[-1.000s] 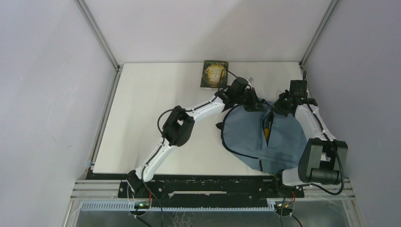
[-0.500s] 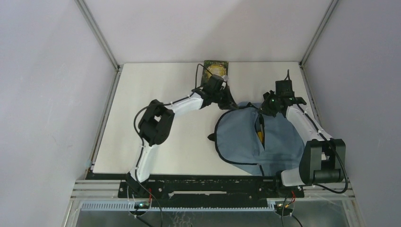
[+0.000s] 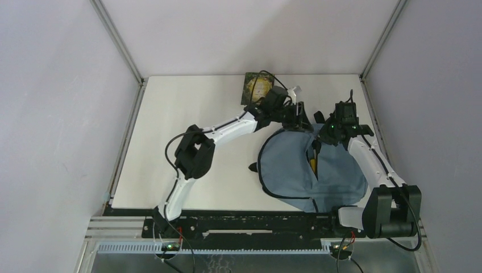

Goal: Pack the student bag
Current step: Zip the student bag at the center of the board.

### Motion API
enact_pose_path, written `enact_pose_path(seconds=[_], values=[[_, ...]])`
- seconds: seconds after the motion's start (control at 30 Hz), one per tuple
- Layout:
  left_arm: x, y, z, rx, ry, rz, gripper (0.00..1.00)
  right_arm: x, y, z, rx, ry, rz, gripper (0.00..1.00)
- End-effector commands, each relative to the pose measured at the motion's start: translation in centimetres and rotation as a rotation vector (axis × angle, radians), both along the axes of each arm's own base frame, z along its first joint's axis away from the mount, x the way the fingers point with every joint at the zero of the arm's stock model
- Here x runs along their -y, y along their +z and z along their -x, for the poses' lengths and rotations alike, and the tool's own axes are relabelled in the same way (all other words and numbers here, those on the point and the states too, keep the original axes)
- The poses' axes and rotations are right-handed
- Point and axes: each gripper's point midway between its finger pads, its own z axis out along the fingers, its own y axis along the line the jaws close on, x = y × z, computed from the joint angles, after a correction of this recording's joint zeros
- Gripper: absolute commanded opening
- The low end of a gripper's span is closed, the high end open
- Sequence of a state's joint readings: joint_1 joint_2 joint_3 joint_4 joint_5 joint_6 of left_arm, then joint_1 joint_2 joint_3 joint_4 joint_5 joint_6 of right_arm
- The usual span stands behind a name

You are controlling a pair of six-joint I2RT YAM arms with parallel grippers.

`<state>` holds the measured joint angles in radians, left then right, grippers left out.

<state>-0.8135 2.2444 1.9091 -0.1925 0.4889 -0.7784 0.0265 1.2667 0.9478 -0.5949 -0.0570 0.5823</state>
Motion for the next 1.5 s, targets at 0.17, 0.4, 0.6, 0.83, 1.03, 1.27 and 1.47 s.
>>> enact_pose_path(seconds=[0.17, 0.4, 0.6, 0.83, 1.03, 1.27, 1.47], values=[[2.1, 0.2, 0.6, 0.018, -0.067, 0.028, 0.56, 0.4, 0.0, 0.0, 0.027, 0.006, 0.004, 0.00], [0.2, 0.8, -1.0, 0.334, -0.065, 0.014, 0.55, 0.1, 0.5, 0.2, 0.037, 0.020, -0.010, 0.00], [-0.4, 1.8, -1.2, 0.604, -0.206, -0.014, 0.56, 0.7, 0.7, 0.1, 0.042, 0.005, -0.022, 0.00], [-0.1, 1.7, -1.3, 0.891, -0.316, -0.025, 0.56, 0.5, 0.7, 0.1, 0.045, 0.015, -0.040, 0.00], [0.2, 0.8, 0.1, 1.092, -0.452, -0.026, 0.54, 0.4, 0.6, 0.1, 0.039, 0.027, -0.058, 0.00], [1.4, 1.0, 0.8, 1.201, -0.513, -0.039, 0.61, 0.6, 0.7, 0.1, 0.039, 0.032, -0.076, 0.00], [3.1, 1.1, 0.2, 1.182, -0.522, -0.027, 0.60, 0.5, 0.7, 0.1, 0.041, 0.038, -0.089, 0.00]])
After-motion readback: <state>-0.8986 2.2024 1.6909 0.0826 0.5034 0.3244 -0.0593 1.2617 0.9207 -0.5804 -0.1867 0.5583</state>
